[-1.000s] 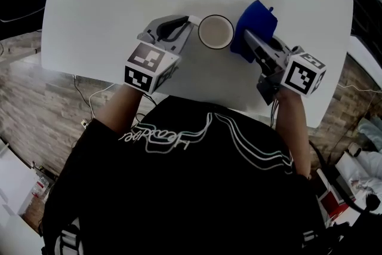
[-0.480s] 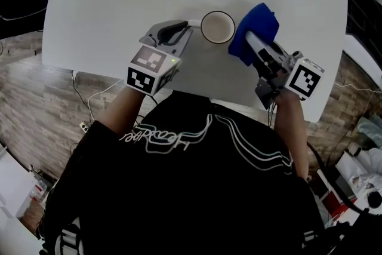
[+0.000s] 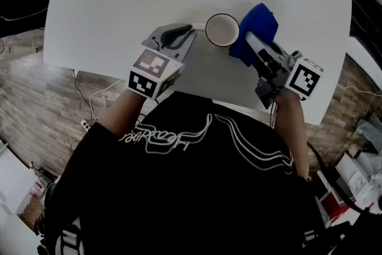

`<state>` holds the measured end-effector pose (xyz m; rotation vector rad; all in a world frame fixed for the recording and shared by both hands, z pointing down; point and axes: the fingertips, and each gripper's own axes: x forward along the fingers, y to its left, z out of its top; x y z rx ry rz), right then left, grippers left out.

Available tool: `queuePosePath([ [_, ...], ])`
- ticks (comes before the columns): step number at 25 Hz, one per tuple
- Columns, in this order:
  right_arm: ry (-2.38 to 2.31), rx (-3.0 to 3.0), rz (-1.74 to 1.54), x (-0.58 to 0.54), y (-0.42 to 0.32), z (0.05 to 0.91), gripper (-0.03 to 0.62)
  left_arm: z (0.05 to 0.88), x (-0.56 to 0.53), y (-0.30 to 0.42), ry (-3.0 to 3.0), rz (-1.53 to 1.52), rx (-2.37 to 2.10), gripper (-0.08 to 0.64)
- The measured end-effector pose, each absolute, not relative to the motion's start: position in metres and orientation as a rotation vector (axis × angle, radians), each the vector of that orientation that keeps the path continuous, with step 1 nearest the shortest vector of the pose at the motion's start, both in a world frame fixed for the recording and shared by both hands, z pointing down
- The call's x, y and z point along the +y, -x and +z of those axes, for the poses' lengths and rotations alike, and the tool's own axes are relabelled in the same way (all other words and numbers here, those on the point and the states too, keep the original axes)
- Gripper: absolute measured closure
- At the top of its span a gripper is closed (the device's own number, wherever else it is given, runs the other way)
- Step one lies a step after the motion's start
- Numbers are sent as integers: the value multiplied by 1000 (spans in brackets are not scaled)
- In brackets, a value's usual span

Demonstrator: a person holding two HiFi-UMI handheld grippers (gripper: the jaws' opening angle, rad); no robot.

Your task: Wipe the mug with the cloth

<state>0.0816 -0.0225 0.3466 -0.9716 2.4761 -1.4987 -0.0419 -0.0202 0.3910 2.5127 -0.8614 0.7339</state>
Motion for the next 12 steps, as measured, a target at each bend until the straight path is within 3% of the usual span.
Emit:
queuePosePath([
  [12, 1157, 2597, -1582, -42, -77, 400, 541, 397, -22, 41, -2500, 711, -808, 518],
])
